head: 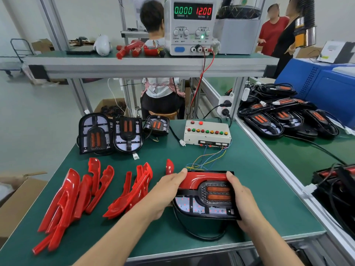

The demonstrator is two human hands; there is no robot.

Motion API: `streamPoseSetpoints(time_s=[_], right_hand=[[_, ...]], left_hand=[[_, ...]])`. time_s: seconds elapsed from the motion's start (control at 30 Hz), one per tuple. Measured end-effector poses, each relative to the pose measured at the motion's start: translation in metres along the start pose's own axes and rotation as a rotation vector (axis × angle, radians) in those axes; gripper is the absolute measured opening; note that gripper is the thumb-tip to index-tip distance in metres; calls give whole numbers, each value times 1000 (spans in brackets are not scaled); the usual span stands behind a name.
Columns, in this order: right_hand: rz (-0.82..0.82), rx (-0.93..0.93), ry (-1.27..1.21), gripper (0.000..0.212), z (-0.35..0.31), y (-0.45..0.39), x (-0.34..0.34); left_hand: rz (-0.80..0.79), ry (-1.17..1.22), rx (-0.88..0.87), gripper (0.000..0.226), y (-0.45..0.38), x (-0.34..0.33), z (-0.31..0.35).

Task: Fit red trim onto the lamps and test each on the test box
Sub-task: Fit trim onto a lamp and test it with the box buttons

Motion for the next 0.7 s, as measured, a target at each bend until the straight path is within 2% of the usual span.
streamPoseSetpoints(time_s=[0.23,0.7], right_hand=[[11,18,-17,44,2,-8,-5],[-38,-10,51,51,11,-19,-8]], left_hand=[[-60,108,7,44,-1,-2,21],[-88,354,146,42,-10,1,5]])
Point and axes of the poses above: each hand's wrist, its own y-axis away from the middle knuckle, its own x-axis out of the back of the hand, z = x × y, the point moved 3 cm from there along -y, towards the middle knuckle, and after that the axes turned 4 degrees about -z, right-handed, at the moved point
